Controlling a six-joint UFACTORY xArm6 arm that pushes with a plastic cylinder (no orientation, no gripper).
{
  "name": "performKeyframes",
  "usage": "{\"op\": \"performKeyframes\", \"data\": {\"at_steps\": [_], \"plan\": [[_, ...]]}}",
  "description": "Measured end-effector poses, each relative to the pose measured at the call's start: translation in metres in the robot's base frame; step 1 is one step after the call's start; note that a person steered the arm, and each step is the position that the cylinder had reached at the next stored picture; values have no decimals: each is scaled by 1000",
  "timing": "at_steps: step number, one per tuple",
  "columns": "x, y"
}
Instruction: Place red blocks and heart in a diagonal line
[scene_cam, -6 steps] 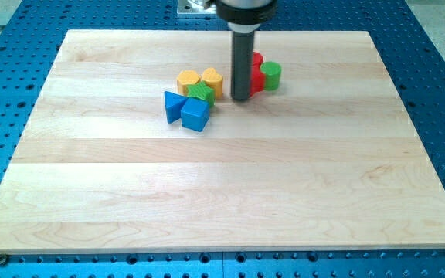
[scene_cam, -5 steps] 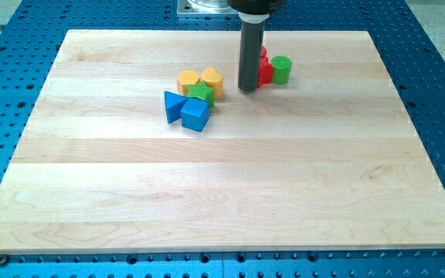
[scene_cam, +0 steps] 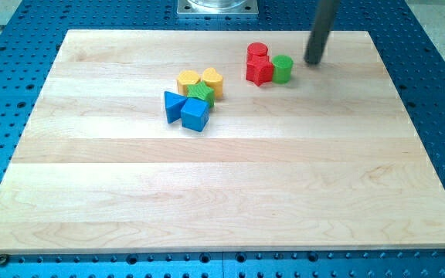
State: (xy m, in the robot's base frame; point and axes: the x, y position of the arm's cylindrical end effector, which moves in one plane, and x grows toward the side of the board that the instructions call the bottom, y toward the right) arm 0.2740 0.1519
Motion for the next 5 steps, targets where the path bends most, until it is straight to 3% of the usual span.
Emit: {"op": "performKeyframes", "data": {"at_steps": [2,4,5], "plan": [[77,-76],[78,-128],[44,-125]]}}
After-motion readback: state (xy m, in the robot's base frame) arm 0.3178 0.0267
